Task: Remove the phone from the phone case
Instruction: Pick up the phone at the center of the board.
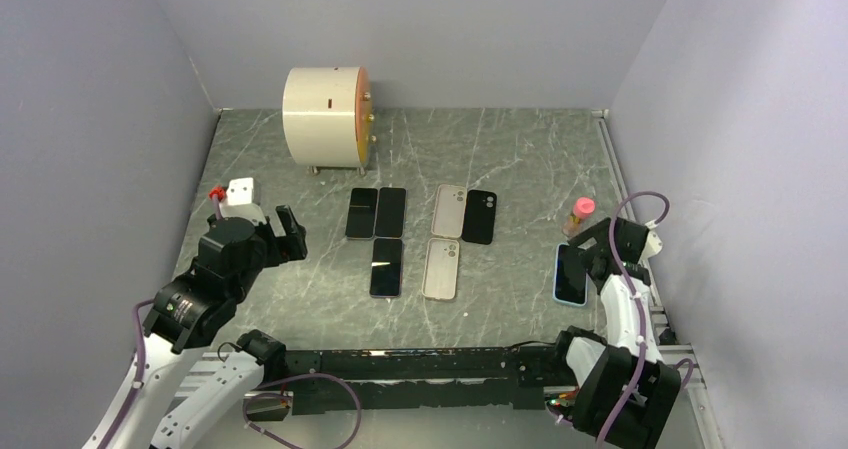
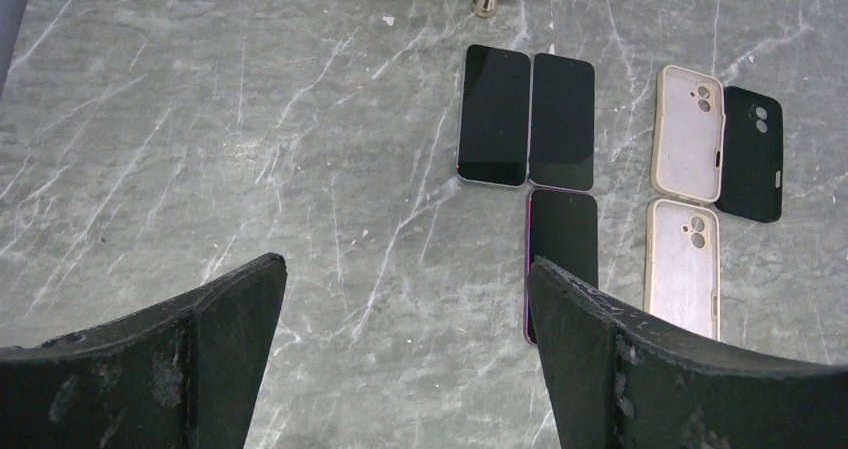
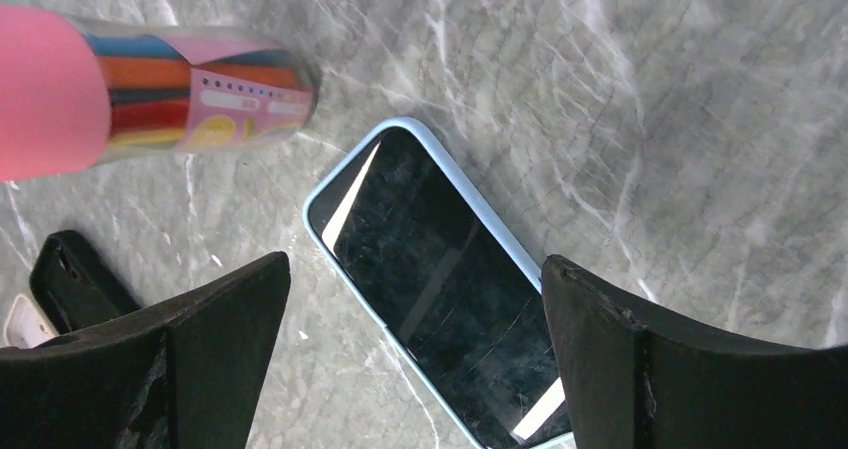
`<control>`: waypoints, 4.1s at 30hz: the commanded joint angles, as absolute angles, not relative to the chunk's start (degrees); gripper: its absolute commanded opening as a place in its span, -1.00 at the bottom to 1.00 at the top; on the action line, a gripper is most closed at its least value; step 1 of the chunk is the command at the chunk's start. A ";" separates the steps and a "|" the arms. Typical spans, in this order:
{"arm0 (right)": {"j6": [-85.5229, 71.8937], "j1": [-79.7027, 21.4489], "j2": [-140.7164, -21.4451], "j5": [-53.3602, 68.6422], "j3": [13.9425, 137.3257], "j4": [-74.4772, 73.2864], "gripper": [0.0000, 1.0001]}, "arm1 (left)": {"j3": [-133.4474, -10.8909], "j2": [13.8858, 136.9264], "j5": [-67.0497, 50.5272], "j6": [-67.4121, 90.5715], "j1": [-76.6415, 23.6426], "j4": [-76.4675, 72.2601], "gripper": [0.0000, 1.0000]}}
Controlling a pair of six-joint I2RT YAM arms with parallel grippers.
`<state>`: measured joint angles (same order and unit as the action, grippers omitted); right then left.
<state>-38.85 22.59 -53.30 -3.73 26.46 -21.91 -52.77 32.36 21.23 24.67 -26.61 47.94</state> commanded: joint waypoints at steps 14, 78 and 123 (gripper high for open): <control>-35.91 20.18 -61.82 6.80 24.29 -17.56 0.98 | -53.30 31.46 22.87 23.95 -27.99 47.64 0.89; -48.86 -22.15 -42.18 -2.97 21.62 -24.94 -0.90 | -52.54 35.78 3.62 28.95 -25.47 43.74 0.89; -42.53 -39.57 -42.56 2.61 9.61 26.01 -1.00 | -53.94 82.99 -7.96 45.77 -46.37 -4.43 0.89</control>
